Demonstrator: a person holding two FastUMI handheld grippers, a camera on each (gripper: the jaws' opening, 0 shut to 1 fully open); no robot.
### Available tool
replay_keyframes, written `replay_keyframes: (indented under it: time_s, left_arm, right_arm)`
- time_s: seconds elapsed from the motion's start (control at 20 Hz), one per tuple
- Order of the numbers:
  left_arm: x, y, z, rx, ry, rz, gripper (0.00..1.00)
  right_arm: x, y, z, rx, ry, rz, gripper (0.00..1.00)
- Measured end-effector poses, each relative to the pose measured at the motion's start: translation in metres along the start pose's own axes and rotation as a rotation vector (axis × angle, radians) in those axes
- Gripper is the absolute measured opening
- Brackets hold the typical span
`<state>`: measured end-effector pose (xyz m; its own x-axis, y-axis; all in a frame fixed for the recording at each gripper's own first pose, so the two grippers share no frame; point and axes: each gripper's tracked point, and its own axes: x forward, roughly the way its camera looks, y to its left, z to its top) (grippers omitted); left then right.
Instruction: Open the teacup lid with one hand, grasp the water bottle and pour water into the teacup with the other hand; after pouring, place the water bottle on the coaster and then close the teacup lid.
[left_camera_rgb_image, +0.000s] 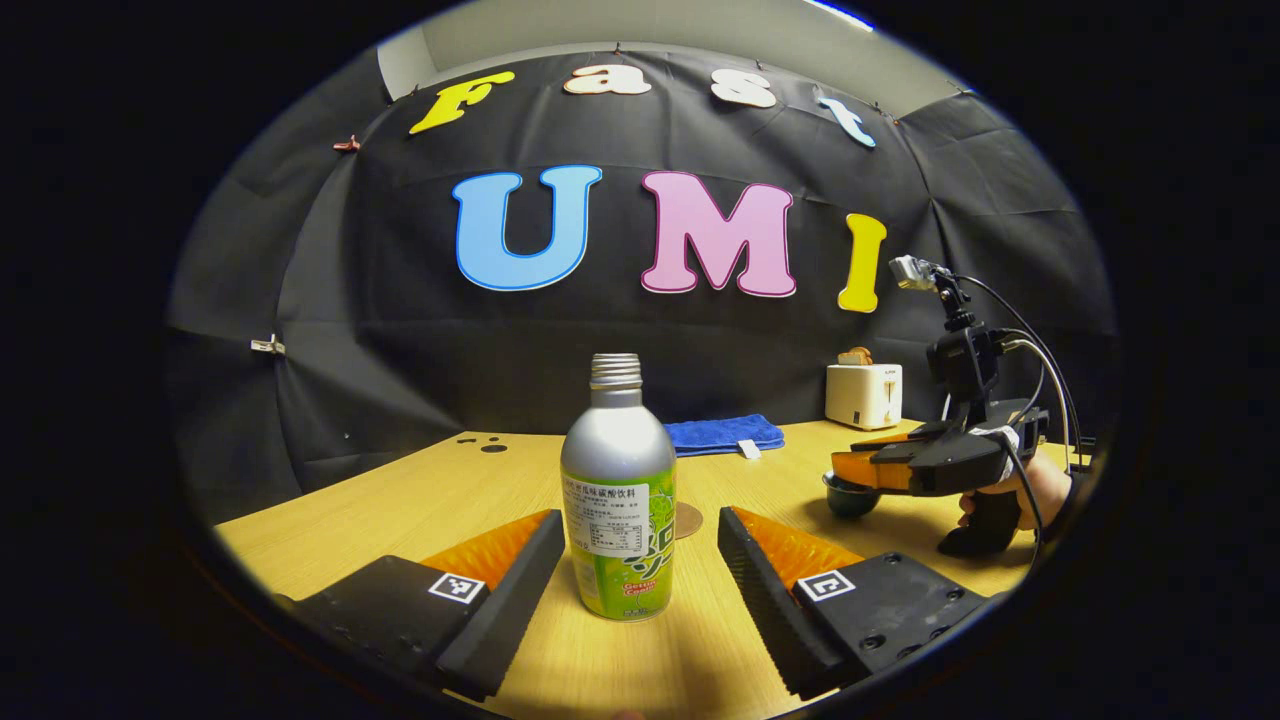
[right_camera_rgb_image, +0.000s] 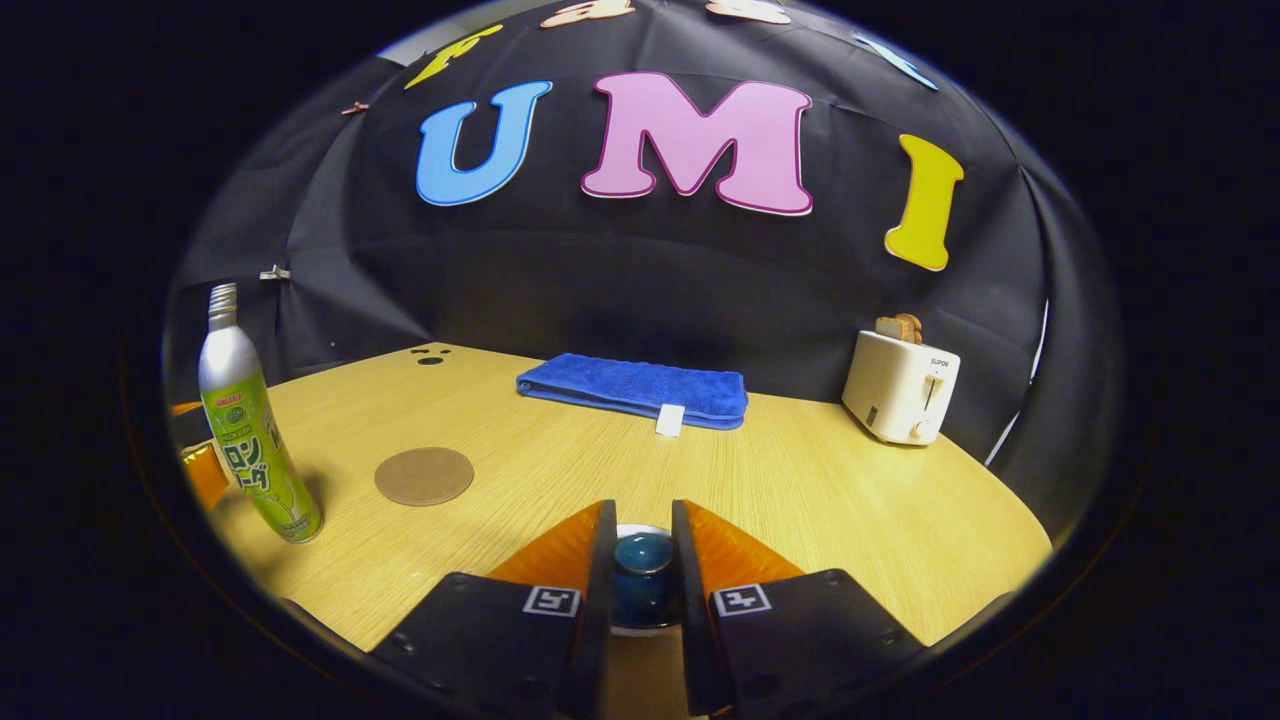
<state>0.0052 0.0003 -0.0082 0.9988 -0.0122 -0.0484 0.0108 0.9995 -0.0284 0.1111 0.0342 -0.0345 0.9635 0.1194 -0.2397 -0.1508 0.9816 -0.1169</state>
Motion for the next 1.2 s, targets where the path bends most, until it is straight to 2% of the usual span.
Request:
replay_keyframes:
  time_s: [0.1, 0.15, 0.2, 0.45, 0.65, 0.95, 1.0, 1.05, 1.2]
  left_arm:
    - [0.0, 0.002, 0.0, -0.001, 0.0, 0.008, 0.98]
    - [0.001, 0.004, -0.001, -0.001, 0.001, 0.021, 0.98]
    - [0.002, 0.006, 0.0, -0.001, 0.002, 0.031, 0.98]
    - [0.014, 0.004, -0.001, -0.002, 0.0, 0.032, 0.98]
    - [0.038, 0.01, -0.001, -0.002, 0.0, 0.047, 0.98]
    - [0.069, 0.019, 0.0, -0.001, -0.001, 0.068, 0.96]
    - [0.071, 0.017, 0.001, 0.0, -0.002, 0.063, 0.94]
    - [0.074, 0.017, 0.0, 0.002, -0.001, 0.064, 0.84]
    - [0.079, 0.008, 0.0, 0.031, 0.002, 0.042, 0.82]
  right_arm:
    - [0.0, 0.001, 0.0, 0.004, -0.002, 0.011, 0.31]
    - [0.0, 0.002, 0.001, 0.005, -0.004, 0.016, 0.25]
    - [0.0, 0.002, 0.001, 0.003, -0.008, 0.018, 0.29]
    - [-0.017, -0.004, 0.033, 0.016, -0.086, 0.027, 0.29]
    - [-0.052, -0.024, 0.046, 0.053, -0.142, 0.015, 0.29]
    - [-0.084, -0.054, 0.017, 0.096, -0.165, 0.025, 0.29]
    - [-0.085, -0.058, 0.009, 0.094, -0.151, 0.021, 0.29]
    - [-0.085, -0.061, 0.002, 0.099, -0.139, 0.022, 0.29]
    - [-0.083, -0.065, -0.007, 0.135, -0.127, 0.03, 0.29]
